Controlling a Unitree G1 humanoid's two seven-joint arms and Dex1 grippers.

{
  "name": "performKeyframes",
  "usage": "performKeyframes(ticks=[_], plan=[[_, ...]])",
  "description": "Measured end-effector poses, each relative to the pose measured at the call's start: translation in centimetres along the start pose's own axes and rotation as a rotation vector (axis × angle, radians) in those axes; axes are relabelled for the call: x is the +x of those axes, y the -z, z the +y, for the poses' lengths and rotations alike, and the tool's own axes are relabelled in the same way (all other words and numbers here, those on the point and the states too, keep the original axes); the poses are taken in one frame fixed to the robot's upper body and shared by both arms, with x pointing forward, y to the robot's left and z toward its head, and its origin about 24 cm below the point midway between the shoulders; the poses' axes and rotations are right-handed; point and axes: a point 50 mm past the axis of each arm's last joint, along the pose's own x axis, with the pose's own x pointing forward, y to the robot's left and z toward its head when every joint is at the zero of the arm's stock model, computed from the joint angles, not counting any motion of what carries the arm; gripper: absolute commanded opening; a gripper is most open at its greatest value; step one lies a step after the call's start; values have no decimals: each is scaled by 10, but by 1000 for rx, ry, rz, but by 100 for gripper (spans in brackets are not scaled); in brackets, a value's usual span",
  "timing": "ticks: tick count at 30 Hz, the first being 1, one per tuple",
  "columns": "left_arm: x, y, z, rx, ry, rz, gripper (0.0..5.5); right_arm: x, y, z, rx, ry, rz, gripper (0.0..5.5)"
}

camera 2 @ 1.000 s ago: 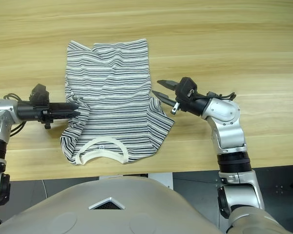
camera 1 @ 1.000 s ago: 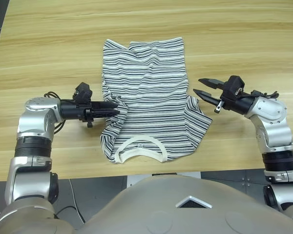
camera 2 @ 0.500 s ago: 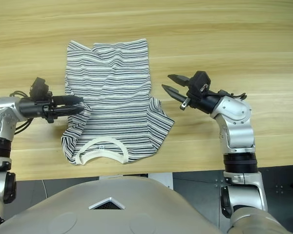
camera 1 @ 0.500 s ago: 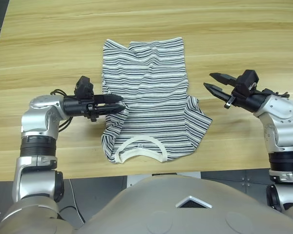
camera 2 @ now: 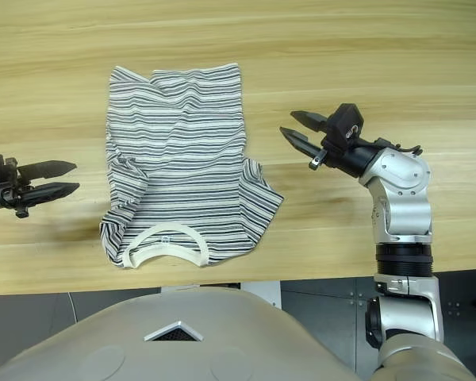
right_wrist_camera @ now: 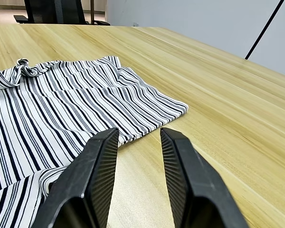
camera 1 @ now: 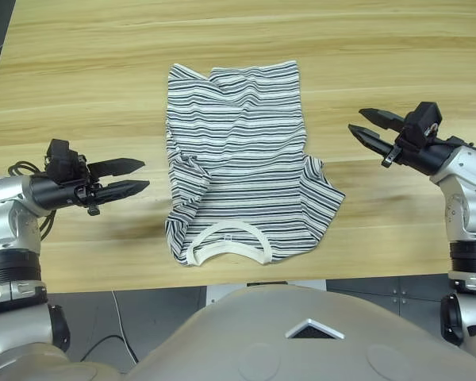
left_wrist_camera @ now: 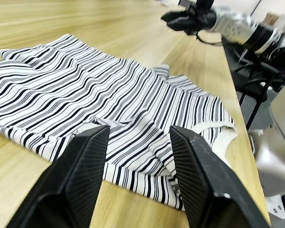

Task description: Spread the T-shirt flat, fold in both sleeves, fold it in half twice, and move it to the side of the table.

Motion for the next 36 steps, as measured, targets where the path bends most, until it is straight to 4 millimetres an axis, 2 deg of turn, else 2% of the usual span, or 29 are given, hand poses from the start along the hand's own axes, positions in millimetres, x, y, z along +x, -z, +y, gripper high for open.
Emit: performKeyframes(ticks=[2, 6, 10, 21, 23, 28, 36], plan=[[0, 9, -6, 59, 15, 102, 235, 0, 0, 0, 0, 3, -1, 164], [8, 30, -20, 286, 15, 377, 235, -1, -1, -1, -3, 4, -3, 164], [11, 34, -30, 403, 38, 459, 235, 0, -3, 0, -9, 2, -8, 164], [22, 12, -33, 470, 55, 363, 235, 4, -2, 3, 2, 0, -19, 164], [30, 8, -37, 478, 88, 350, 235, 5, -1, 4, 7, -1, -24, 164], [57, 16, -50, 449, 203, 324, 235, 5, 3, 4, 23, 6, -19, 164], [70, -2, -49, 467, 190, 255, 235, 3, 15, 1, 52, 52, 35, 164]])
